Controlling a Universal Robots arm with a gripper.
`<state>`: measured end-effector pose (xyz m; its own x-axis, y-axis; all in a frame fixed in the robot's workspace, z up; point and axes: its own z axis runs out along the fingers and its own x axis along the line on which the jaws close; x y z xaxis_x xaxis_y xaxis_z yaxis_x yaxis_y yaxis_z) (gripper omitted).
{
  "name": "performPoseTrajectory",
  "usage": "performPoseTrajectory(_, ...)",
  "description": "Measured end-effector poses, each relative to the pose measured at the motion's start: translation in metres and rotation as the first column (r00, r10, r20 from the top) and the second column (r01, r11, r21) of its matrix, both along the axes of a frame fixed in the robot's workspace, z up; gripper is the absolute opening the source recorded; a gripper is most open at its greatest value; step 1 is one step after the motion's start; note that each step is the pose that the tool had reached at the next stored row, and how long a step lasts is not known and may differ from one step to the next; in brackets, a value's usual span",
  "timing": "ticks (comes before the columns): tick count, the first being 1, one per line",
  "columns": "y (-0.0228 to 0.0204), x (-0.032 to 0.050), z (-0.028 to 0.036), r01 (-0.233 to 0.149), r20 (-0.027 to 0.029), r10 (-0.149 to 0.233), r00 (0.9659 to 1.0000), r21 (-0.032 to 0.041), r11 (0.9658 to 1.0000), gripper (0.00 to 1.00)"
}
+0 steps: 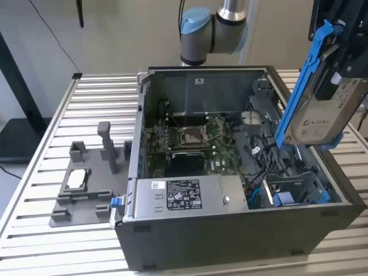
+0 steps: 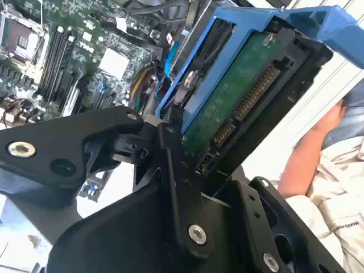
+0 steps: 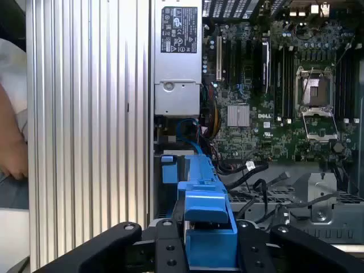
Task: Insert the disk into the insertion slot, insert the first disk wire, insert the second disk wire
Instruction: 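Insert the disk into the insertion slot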
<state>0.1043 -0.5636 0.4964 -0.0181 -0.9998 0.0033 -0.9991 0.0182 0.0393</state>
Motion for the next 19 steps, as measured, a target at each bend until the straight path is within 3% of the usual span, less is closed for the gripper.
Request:
performPoseTrajectory(12, 0.0000, 0.0000, -0.0011, 0.005, 0.0000, -0.005, 1.0000, 0.0000, 1.0000, 0.33)
performPoseTrajectory(19, -0.0015, 0.0009, -0.0086, 0.005, 0.0000, -0.005, 1.0000, 0.0000, 1.0000, 0.33)
